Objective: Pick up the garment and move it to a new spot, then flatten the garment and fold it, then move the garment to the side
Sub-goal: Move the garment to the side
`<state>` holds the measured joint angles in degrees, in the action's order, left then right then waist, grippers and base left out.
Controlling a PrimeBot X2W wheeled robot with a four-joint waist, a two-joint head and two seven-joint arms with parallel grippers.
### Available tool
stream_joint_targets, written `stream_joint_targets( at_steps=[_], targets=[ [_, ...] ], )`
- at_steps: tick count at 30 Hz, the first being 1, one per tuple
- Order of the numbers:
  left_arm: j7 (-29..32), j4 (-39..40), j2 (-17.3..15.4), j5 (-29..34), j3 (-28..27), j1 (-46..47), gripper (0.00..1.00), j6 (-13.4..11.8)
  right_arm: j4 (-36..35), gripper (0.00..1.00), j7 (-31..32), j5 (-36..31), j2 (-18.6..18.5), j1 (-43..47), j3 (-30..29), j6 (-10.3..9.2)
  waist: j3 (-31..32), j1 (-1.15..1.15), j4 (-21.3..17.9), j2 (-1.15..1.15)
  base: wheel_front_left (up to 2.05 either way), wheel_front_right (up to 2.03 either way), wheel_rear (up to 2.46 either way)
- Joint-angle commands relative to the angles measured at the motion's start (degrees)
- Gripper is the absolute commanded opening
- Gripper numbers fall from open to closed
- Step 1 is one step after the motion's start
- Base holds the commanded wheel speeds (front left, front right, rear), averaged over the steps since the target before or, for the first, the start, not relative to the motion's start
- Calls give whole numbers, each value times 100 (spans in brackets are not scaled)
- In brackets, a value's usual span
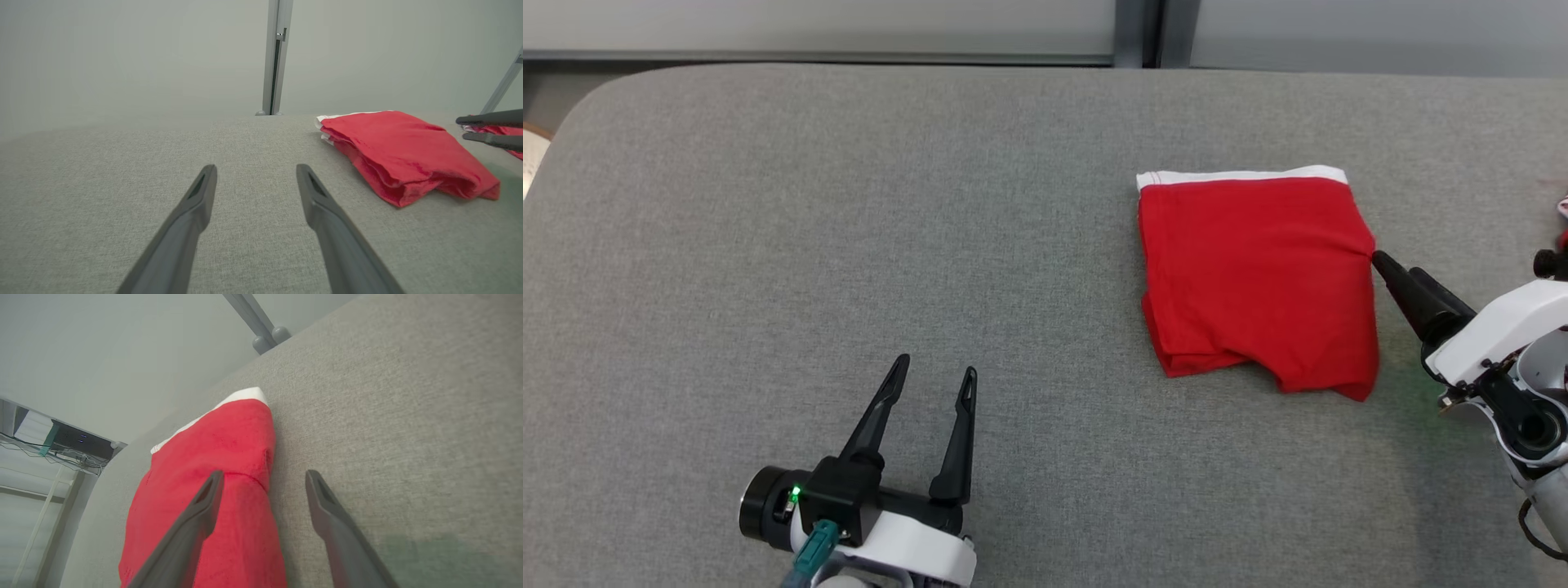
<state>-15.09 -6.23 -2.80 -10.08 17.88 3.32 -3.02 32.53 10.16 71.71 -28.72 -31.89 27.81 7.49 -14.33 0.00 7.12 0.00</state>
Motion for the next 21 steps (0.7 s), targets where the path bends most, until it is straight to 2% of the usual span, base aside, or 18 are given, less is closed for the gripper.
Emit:
stream_joint_targets(
  at_steps=[1, 4, 5, 6, 7, 8, 11, 14, 21],
  targets=[
    [-6, 13, -21, 0, 11, 123, 100, 7, -19, 100, 44, 93, -47, -68, 44, -1, -257, 0, 144, 0, 0, 0, 0],
    [-6, -15, -21, 8, 39, 240, 100, -8, 10, 98, 130, 321, -57, -156, 166, -1, -359, 0, 161, 0, 0, 0, 0],
    [-6, -28, -22, 17, 50, 272, 100, -9, 28, 68, 164, 371, -43, -176, 218, -1, -381, 0, 161, 0, 0, 0, 0],
    [-6, -38, -21, 23, 64, 302, 100, -12, 48, 43, 198, 427, -29, -197, 274, -1, -396, 0, 160, 0, 0, 0, 0],
    [-6, -43, -20, 32, 73, 335, 100, -14, 43, 27, 203, 460, -24, -227, 334, -1, -409, 0, 157, 0, 0, 0, 0],
    [-6, -44, -21, 38, 71, 362, 100, -13, 40, 0, 183, 497, -23, -245, 381, -1, -418, 0, 149, 0, 0, 0, 0],
    [-6, -32, -21, 58, 48, 413, 100, -34, -120, 0, 18, 513, -66, -324, 538, -1, -431, 0, 86, 0, 0, 0, 0],
    [-6, -9, -20, 84, -5, 421, 100, -39, -338, 0, -144, 327, -297, -380, 799, -1, -430, 0, -44, 0, 0, 0, 0],
    [-5, 3, -22, 126, -122, 466, 100, 34, -821, 0, -412, -288, -1301, -659, 1442, -1, -502, 0, -522, 0, 0, 0, 0]
  ],
)
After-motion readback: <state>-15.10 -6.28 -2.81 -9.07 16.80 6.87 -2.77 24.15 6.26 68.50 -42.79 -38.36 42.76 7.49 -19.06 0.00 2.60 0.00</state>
